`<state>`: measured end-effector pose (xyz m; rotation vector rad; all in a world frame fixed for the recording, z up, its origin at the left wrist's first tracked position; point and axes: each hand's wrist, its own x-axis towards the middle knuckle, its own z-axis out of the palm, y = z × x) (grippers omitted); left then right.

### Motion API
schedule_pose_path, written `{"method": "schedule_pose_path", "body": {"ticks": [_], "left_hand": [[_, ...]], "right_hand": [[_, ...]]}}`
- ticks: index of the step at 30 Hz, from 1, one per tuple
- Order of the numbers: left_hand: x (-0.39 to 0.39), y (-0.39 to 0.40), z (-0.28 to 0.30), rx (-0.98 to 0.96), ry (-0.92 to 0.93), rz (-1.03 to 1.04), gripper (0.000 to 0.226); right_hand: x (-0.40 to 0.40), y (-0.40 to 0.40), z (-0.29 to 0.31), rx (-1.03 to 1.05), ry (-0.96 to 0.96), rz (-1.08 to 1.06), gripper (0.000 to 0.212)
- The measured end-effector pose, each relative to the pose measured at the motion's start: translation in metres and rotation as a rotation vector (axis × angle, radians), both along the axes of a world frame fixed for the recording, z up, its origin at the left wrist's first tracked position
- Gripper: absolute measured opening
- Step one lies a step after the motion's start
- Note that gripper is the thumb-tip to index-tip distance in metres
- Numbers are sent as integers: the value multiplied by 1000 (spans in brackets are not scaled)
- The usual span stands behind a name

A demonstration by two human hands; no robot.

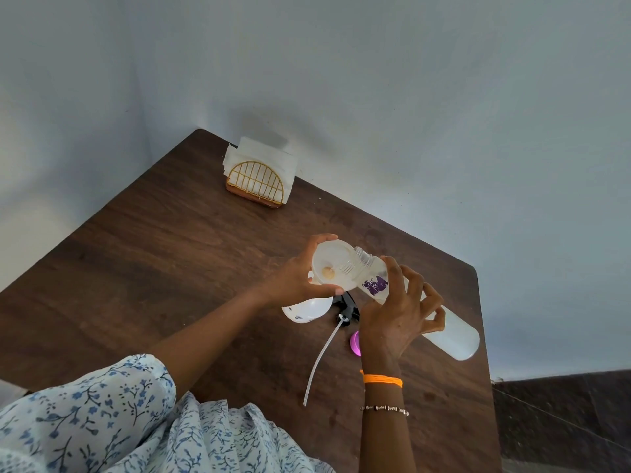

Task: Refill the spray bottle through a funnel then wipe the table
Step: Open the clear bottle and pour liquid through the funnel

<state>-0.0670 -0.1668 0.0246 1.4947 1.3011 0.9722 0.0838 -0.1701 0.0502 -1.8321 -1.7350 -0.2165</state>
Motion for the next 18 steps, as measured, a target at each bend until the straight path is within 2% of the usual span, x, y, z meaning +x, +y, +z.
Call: {"method": "schedule_pose_path", "body": {"ticks": [18], "left_hand": [[0,-1,3,-20,5,-2,86]], "right_hand": [[1,1,-1,18,5,-3,67]]}}
